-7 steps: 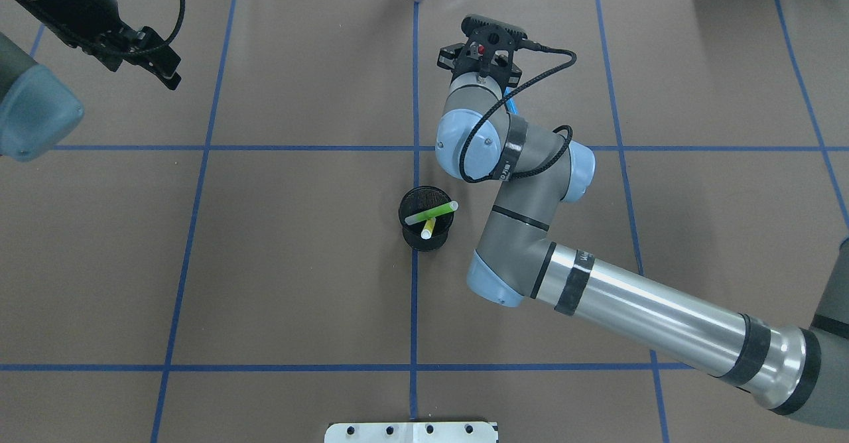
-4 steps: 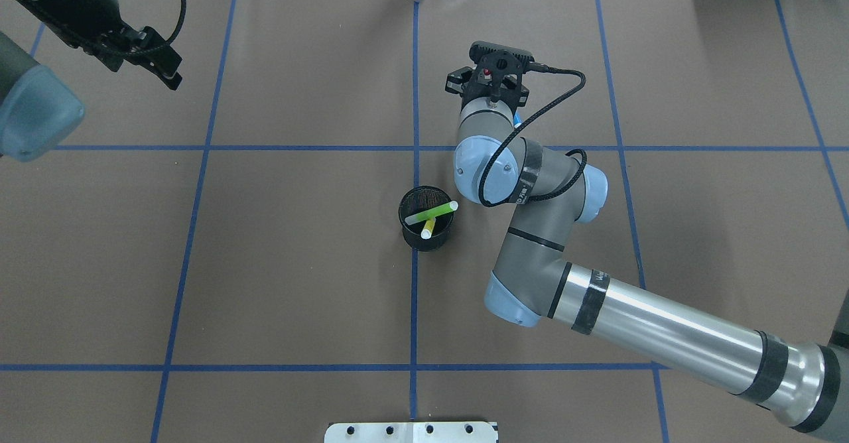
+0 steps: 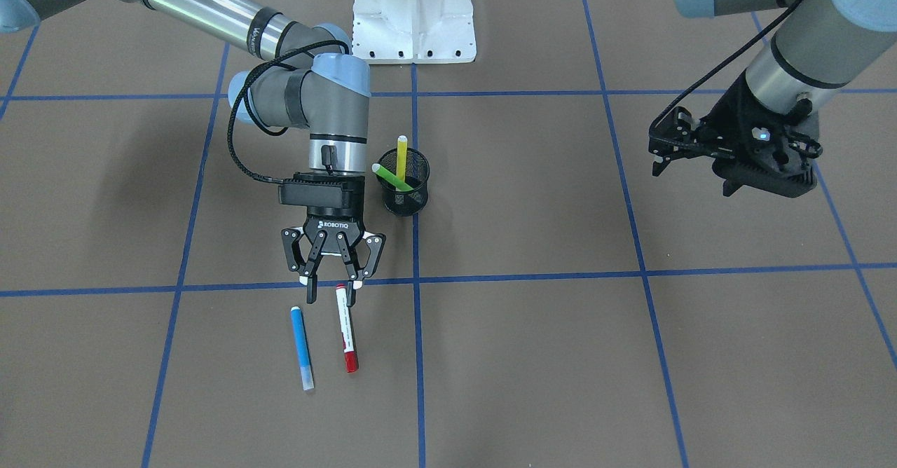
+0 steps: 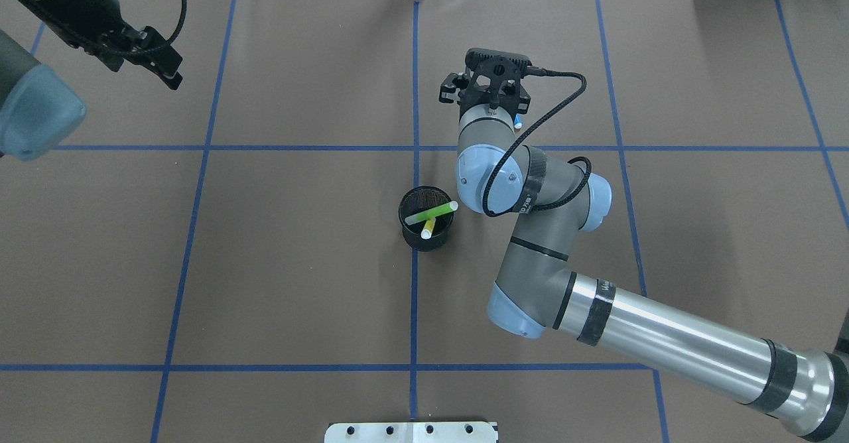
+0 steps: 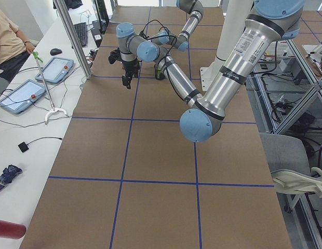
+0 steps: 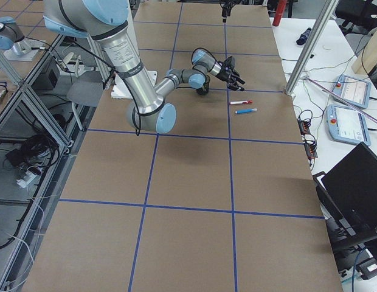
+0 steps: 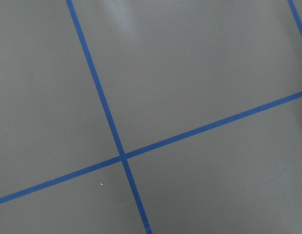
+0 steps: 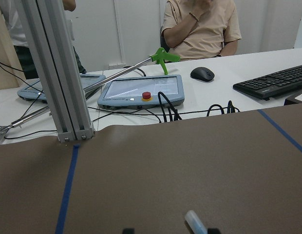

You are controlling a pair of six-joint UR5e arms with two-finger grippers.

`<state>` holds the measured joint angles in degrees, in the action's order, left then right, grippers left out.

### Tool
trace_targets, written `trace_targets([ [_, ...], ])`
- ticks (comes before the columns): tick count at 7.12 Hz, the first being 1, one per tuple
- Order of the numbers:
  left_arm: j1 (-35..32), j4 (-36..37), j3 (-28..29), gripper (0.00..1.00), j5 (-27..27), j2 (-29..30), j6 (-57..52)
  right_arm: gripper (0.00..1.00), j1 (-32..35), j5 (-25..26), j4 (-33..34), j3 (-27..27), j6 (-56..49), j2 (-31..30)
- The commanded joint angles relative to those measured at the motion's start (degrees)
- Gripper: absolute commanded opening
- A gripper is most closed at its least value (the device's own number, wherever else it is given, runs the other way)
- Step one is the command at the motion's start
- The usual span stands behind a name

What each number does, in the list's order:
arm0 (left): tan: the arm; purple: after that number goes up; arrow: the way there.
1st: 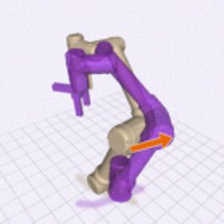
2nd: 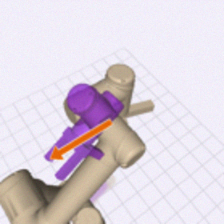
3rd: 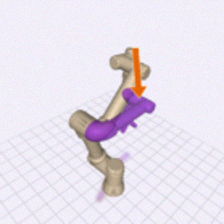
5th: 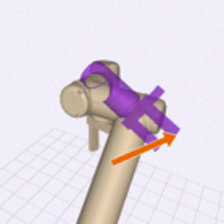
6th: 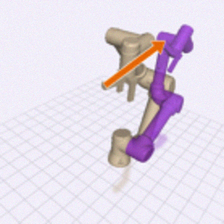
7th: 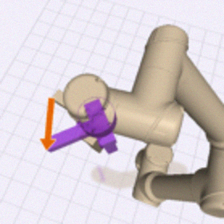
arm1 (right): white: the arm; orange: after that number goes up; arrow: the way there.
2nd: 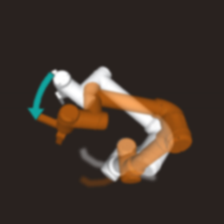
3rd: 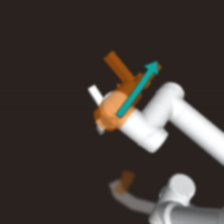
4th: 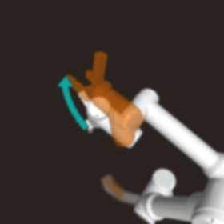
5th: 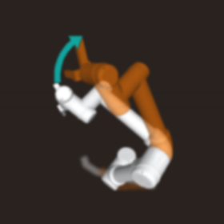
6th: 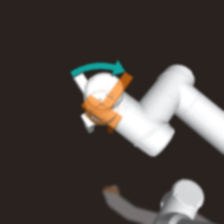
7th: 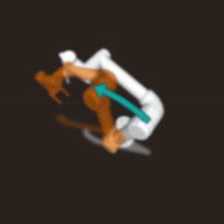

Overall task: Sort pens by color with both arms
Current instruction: 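Place the red-capped marker beside the blue marker and open the right gripper, then withdraw the right arm while the left gripper moves toward the pen cup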

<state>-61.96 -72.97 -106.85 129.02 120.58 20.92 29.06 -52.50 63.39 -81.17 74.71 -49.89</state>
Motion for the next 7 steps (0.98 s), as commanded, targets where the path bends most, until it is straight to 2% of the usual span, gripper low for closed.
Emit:
trace_targets([
  [1, 0.00, -0.07, 0.06, 0.99, 0.00, 0.09, 1.04, 0.69, 1.51, -6.16, 0.15, -2.32, -1.50, 0.32],
  [3, 0.96, -3.12, -0.02, 0.99, 0.00, 0.53, 9.79, 0.90, 6.34, -19.14, 0.59, -3.03, -1.32, 0.32],
  [4, 2.53, -5.66, 0.06, 0.99, 0.00, 0.53, 14.54, 0.98, 8.28, -24.00, 0.85, -3.03, -1.41, 0.23],
  [6, 5.96, -7.19, 0.50, 0.99, -0.79, 2.36, 20.90, 0.98, 16.07, -44.68, 7.86, -4.25, -2.89, 0.41],
  [7, 7.19, -7.18, 0.85, 0.99, -0.88, 3.33, 23.96, 0.98, 19.60, -52.79, 11.28, -4.87, -7.95, 0.50],
])
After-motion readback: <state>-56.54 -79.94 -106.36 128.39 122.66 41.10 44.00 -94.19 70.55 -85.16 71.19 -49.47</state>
